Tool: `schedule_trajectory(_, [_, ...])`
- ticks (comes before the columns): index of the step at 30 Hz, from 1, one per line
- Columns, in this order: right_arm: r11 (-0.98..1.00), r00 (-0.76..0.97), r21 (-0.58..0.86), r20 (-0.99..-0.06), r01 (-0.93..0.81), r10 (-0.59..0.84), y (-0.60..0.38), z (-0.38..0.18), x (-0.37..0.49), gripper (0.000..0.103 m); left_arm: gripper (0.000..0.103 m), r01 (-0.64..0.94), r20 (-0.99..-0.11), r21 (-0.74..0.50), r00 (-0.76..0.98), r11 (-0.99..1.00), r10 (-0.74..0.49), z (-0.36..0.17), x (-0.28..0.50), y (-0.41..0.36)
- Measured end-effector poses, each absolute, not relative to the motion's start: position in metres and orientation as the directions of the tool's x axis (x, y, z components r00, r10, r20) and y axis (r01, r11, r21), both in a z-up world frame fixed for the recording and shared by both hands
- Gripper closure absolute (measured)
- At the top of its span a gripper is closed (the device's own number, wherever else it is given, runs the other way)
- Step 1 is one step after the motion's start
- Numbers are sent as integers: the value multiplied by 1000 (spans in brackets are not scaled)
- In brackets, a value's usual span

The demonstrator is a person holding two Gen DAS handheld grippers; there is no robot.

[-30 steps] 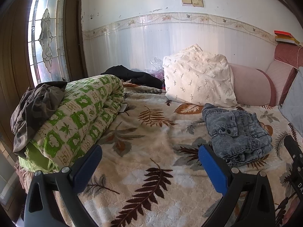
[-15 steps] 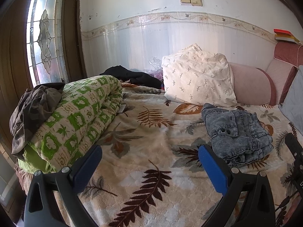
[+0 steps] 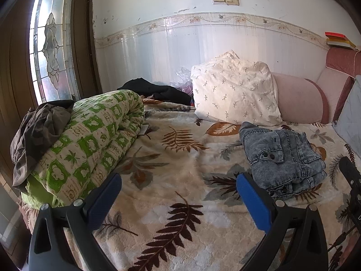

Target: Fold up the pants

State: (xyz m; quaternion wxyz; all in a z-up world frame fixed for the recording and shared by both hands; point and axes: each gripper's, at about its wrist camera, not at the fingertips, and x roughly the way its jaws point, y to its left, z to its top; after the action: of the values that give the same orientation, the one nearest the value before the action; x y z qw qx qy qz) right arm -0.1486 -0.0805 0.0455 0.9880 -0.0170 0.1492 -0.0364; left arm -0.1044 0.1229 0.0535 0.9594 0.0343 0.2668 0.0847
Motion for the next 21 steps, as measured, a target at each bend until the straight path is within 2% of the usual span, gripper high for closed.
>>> schedule_trajectory(21, [997, 949, -38, -306, 63, -71, -84, 42, -139, 12, 0, -127, -509, 126, 843, 984, 174, 52, -98, 122])
